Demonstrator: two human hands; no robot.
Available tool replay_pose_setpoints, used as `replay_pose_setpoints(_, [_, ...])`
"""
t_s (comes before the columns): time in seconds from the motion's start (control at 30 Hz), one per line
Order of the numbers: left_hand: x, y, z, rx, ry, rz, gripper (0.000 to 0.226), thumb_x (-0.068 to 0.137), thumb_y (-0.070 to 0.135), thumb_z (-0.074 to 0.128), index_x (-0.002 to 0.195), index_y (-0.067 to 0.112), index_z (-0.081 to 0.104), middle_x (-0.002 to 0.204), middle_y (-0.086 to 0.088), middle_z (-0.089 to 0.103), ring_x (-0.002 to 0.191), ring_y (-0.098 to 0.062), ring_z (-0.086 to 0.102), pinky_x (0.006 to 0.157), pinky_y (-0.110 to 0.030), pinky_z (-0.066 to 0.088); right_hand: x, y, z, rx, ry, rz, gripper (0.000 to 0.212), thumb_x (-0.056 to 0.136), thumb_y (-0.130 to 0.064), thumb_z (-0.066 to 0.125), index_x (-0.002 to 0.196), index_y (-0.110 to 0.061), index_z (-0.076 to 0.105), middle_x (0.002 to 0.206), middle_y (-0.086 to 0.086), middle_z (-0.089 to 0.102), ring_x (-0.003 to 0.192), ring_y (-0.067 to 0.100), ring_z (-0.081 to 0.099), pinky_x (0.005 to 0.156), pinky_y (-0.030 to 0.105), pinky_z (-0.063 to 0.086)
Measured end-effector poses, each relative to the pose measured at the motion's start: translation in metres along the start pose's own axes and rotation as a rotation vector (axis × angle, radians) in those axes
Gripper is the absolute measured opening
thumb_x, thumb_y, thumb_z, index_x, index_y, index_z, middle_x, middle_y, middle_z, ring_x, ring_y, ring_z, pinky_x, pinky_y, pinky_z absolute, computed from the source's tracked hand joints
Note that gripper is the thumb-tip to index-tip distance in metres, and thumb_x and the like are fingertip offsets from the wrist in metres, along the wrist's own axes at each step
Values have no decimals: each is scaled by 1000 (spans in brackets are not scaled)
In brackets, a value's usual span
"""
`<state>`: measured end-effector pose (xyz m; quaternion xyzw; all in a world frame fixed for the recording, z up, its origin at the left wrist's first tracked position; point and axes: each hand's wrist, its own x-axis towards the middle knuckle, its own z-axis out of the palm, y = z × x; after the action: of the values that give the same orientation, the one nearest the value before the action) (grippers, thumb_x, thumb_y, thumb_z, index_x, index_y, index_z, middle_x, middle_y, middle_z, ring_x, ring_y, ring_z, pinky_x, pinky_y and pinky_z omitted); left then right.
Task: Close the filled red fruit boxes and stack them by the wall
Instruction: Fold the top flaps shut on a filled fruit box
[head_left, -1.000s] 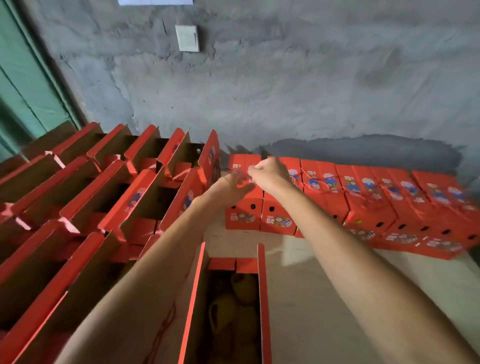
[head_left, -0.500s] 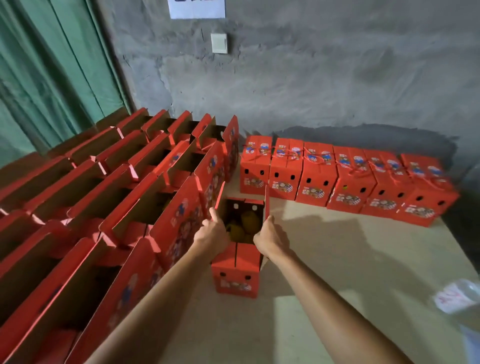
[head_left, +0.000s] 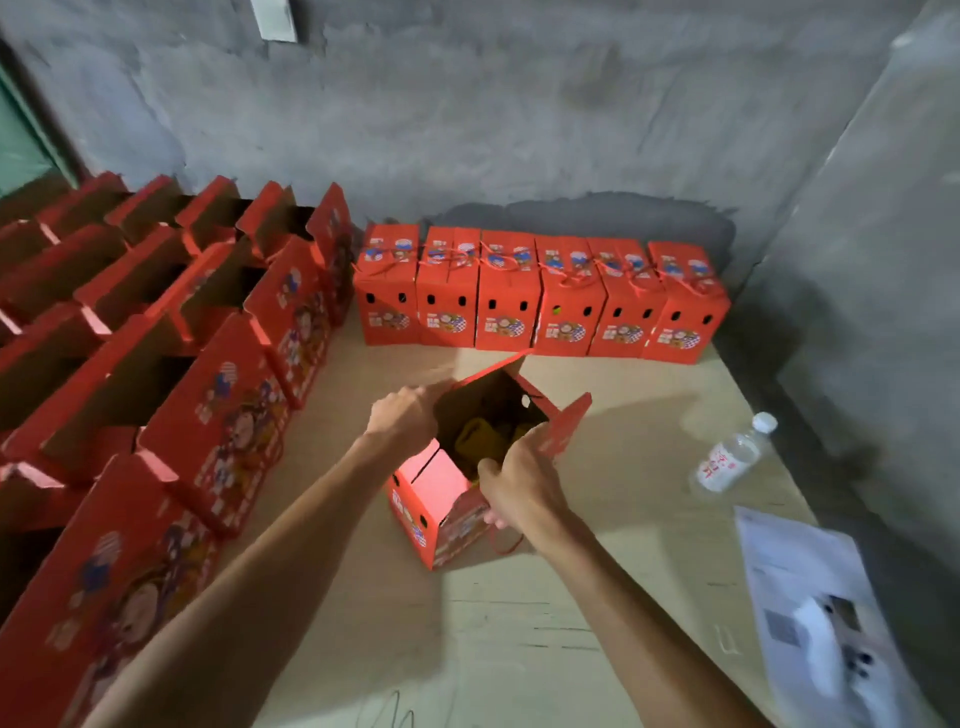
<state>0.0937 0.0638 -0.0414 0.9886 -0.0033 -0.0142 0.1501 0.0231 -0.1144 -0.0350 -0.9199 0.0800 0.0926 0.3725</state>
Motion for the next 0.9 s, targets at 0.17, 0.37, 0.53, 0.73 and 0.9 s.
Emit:
replay_pose_setpoints(0.17, [26,53,9,-115,-117,361,41,101,18,50,130,44,63,113,8,72,101,-18,66,78,-30,53,0,49,-49,-332,145,-202,34,102,-47,49,88,-20,64,69,-2,69,68,22,73,61,32,58])
replay_pose_setpoints(0.37, [54,111,-7,4,-260,532,44,101,9,49,130,35,69,128,6,71,109,-19,68,94,-38,54,23,117,-113,-467,565,-339,20,95,-39,64,98,-19,69,90,2,71,85,30,68,69,37,51])
replay_pose_setpoints(0.53, [44,138,27,267,-126,375,47,96,14,52,138,34,55,134,-2,63,118,-23,55,103,-41,37,28,153,-102,-424,296,-104,83,84,-58,75,144,-19,35,146,9,44,120,39,56,87,51,56])
replay_pose_setpoints(0.73, [5,131,88,78,57,199,84,94,13,50,164,25,4,172,-8,-4,158,-27,-12,124,-57,-11,39,171,-84,-284,-2,-9,89,93,-58,62,160,-23,15,168,8,12,134,41,52,100,51,50])
replay_pose_setpoints(0.9, [-40,119,125,156,279,519,66,98,8,42,162,7,24,170,-10,17,158,-27,9,127,-52,17,37,173,-77,-322,93,-38,55,98,-53,44,145,-24,39,159,14,33,117,43,60,92,49,51])
